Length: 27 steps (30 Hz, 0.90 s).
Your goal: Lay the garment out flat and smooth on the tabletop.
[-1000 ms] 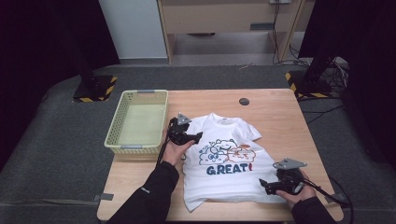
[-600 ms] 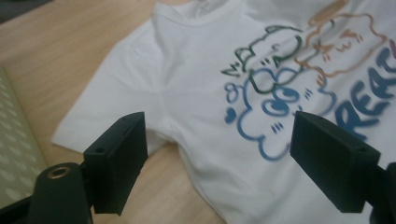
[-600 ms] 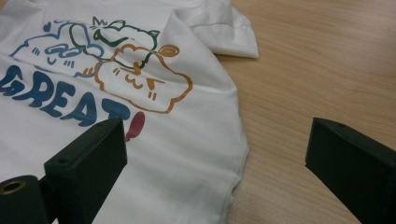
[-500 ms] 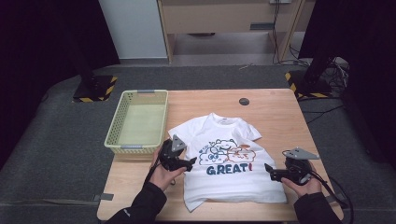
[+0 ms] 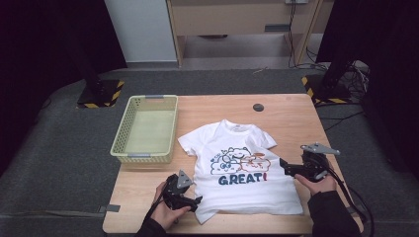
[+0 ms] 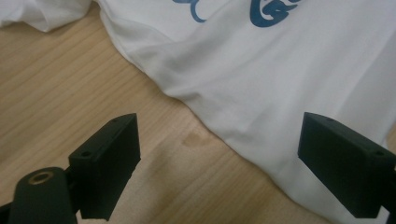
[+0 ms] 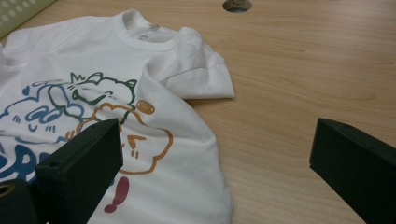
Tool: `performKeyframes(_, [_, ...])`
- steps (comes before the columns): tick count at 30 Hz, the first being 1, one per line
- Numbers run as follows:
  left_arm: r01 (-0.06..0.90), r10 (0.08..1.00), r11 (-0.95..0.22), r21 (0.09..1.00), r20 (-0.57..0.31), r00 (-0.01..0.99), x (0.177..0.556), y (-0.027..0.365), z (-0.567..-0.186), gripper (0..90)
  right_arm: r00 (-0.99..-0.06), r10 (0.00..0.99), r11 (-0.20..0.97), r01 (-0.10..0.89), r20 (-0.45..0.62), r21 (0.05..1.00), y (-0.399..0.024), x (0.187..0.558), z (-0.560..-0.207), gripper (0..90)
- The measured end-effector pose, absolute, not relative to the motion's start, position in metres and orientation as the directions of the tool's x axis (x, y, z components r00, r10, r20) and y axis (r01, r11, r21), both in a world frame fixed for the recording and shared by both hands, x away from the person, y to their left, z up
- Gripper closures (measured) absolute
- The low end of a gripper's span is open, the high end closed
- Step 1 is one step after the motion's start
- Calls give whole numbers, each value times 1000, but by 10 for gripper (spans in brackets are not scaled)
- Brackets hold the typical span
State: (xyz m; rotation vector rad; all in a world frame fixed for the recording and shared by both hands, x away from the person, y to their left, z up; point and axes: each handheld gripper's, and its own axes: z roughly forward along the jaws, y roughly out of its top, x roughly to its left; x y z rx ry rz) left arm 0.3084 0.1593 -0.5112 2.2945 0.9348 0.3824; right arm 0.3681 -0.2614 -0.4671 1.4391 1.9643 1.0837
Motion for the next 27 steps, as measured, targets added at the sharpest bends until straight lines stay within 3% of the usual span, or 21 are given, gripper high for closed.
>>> performKeyframes(27, [475,637,-634,610,65,768,276,137,-522,86,-230,973,95,522,32,848,-243,427,-448,61])
